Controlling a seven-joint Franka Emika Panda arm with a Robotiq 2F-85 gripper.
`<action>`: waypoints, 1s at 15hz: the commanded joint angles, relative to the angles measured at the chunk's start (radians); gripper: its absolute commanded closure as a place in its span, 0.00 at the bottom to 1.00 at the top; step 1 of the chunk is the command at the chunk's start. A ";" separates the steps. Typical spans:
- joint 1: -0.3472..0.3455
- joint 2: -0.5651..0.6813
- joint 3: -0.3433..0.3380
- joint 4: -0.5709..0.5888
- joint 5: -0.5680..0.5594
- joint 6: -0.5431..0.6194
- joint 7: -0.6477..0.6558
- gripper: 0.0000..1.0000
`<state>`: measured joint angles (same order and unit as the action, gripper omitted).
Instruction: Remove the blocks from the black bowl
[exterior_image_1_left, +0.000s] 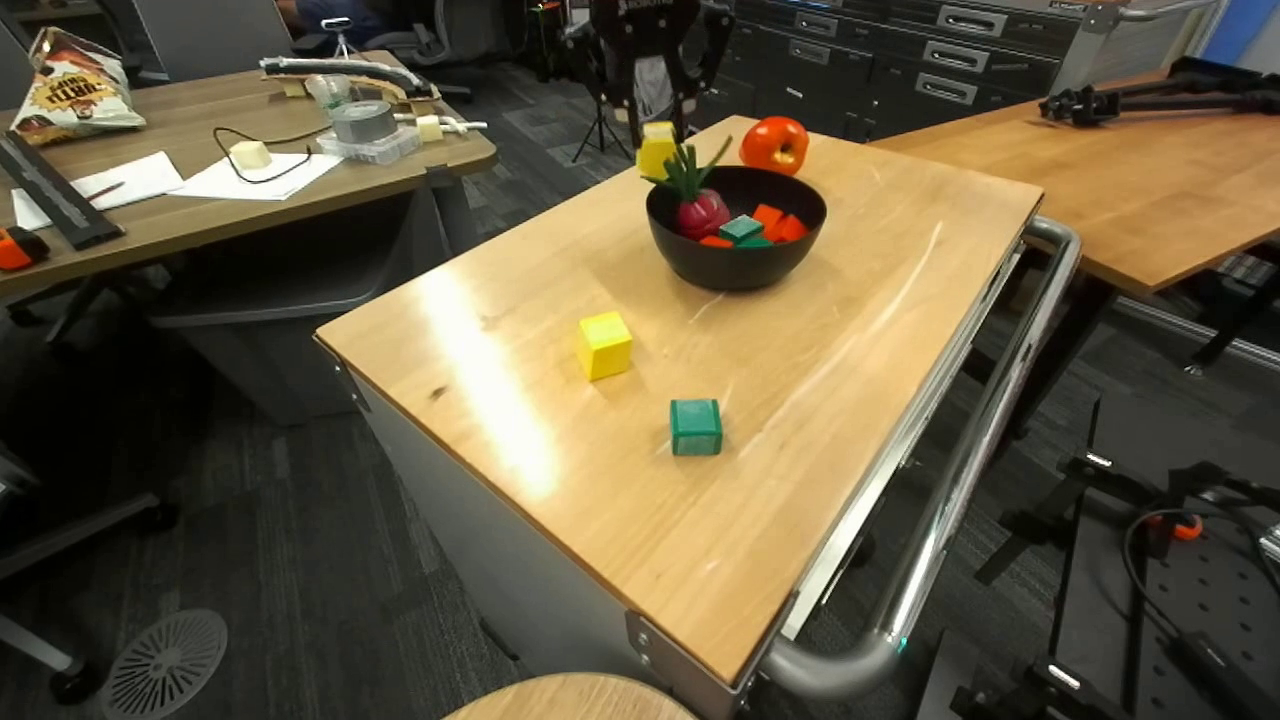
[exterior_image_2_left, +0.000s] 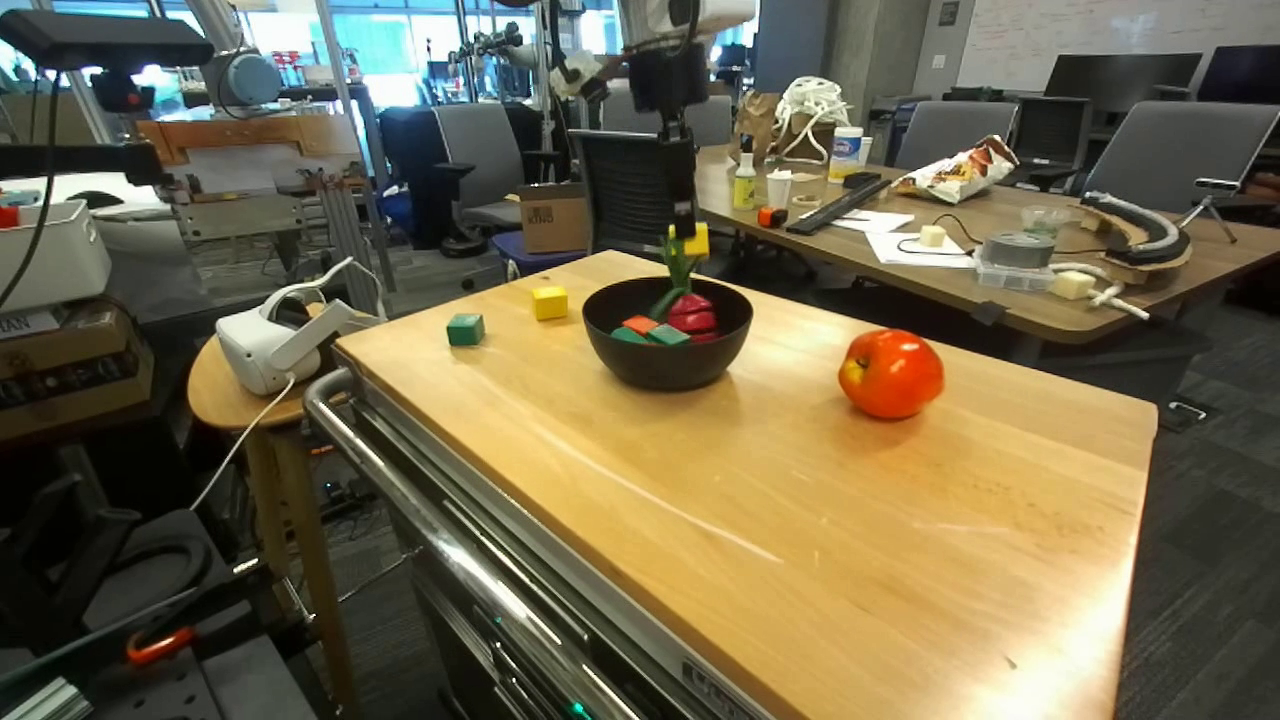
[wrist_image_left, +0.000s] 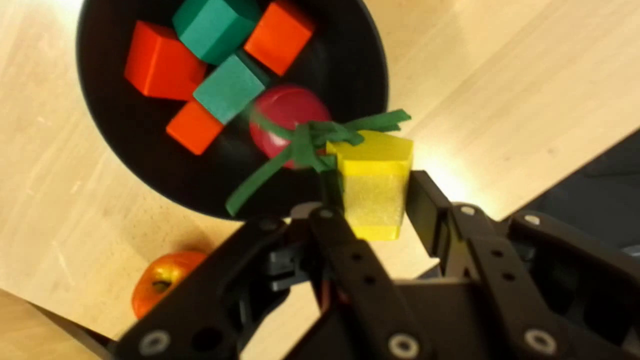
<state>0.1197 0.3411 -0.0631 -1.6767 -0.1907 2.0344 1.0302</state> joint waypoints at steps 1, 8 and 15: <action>0.025 -0.045 0.023 0.004 -0.043 0.115 -0.031 0.88; 0.067 0.015 0.100 0.052 0.000 0.169 -0.158 0.88; 0.084 0.021 0.096 0.098 -0.012 0.186 -0.197 0.88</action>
<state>0.1972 0.3549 0.0399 -1.6237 -0.2092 2.2091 0.8682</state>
